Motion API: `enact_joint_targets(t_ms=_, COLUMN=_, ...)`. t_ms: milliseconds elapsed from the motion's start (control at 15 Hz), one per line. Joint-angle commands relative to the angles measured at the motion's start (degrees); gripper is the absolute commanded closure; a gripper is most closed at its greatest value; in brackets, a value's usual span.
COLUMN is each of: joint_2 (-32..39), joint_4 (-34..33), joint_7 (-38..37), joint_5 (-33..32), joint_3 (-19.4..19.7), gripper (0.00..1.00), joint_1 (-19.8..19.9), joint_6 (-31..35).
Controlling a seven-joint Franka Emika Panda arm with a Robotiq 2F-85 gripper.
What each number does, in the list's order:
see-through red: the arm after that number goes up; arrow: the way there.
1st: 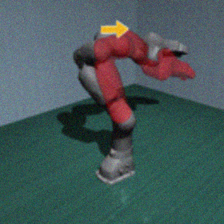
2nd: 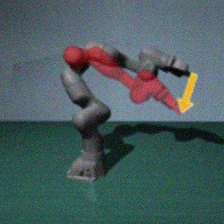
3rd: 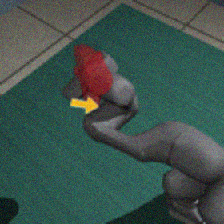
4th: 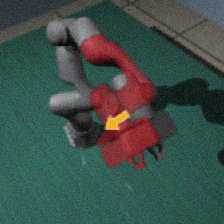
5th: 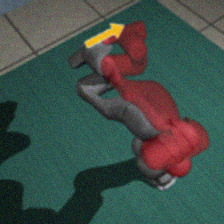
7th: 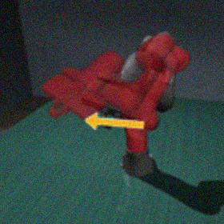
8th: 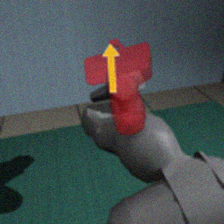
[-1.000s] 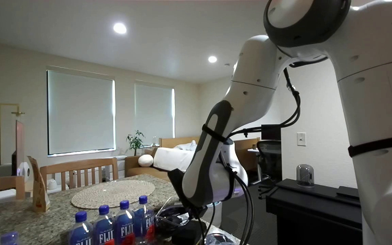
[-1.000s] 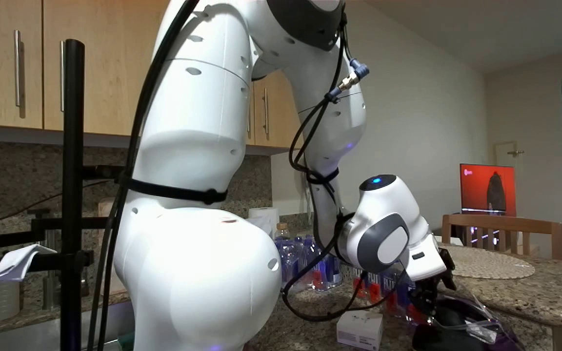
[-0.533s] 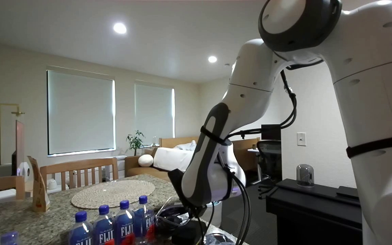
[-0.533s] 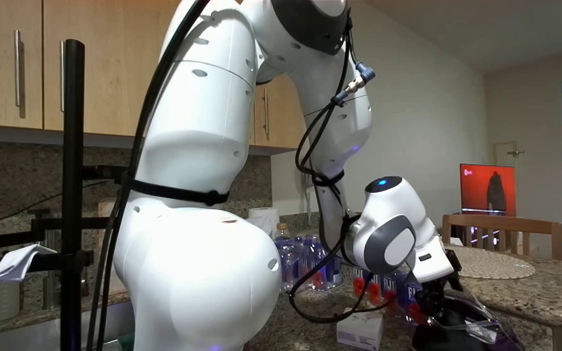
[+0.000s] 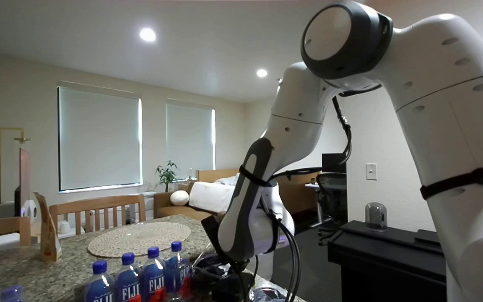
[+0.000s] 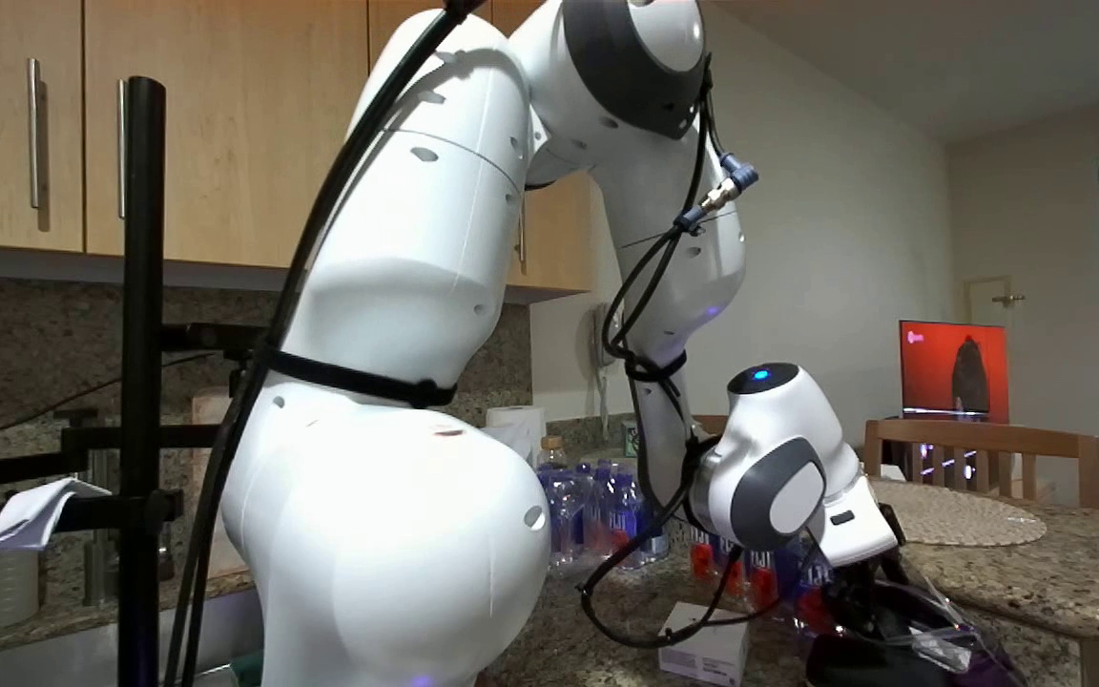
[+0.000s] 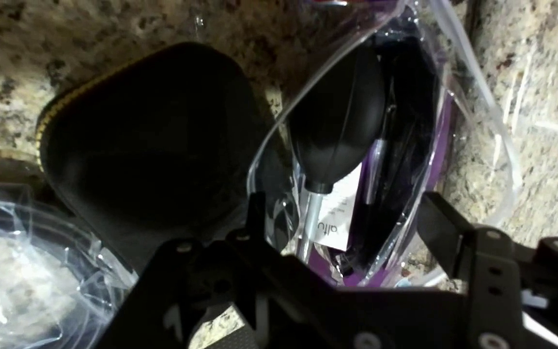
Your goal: Remove the turkey baster from the Ziploc bag on the right.
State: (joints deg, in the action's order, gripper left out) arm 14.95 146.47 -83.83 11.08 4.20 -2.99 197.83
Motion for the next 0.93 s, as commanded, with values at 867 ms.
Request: enact_joint_targets(t_ms=867, joint_2=7.93, joint_4=-6.99, joint_7=-2.8, joint_5=-5.29, joint_3=-7.16, gripper=0.37, joint_1=6.27, joint_6=0.0)
